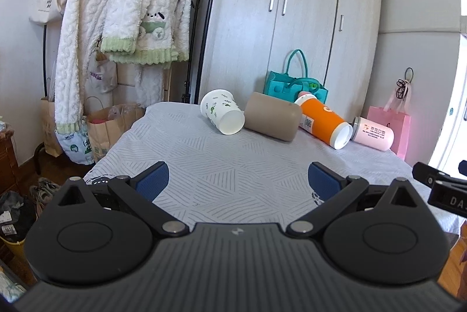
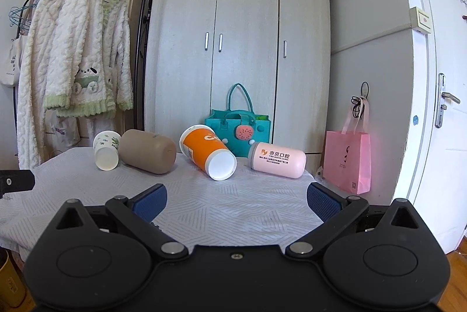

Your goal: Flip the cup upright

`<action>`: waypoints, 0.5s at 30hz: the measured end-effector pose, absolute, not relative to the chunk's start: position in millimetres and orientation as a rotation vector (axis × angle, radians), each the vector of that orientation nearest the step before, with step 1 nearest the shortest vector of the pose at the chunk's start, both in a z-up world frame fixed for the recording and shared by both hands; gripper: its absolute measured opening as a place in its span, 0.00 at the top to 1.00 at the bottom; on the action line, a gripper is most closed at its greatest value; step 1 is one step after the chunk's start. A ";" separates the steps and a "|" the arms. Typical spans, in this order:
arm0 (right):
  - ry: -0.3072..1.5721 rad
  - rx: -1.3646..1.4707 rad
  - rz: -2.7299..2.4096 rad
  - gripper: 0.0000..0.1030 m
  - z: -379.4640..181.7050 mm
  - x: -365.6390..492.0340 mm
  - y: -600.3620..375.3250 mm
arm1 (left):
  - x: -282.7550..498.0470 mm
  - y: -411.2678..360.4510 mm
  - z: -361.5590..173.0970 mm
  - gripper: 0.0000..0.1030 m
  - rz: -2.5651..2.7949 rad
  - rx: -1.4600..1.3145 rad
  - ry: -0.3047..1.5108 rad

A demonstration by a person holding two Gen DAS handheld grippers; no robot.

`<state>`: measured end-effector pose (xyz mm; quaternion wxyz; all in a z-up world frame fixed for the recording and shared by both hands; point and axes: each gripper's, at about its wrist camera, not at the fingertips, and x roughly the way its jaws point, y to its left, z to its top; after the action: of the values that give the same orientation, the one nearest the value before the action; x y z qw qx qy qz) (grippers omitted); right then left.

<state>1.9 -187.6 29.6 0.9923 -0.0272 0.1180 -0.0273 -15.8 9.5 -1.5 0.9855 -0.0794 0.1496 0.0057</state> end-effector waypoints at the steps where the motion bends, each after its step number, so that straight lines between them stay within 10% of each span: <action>1: 0.237 -0.053 -0.055 0.00 29.8 2.3 -188.0 | -16.3 8.6 -0.8 0.00 0.007 -0.157 0.298; 15: 0.240 -0.060 -0.053 0.00 30.4 3.4 -187.7 | -18.1 2.3 -3.9 0.00 0.010 -0.106 0.246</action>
<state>3.4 -187.7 30.4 0.9920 -0.0299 0.1198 -0.0262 -18.1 2.3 -3.9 0.9910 -0.0531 0.1225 0.0052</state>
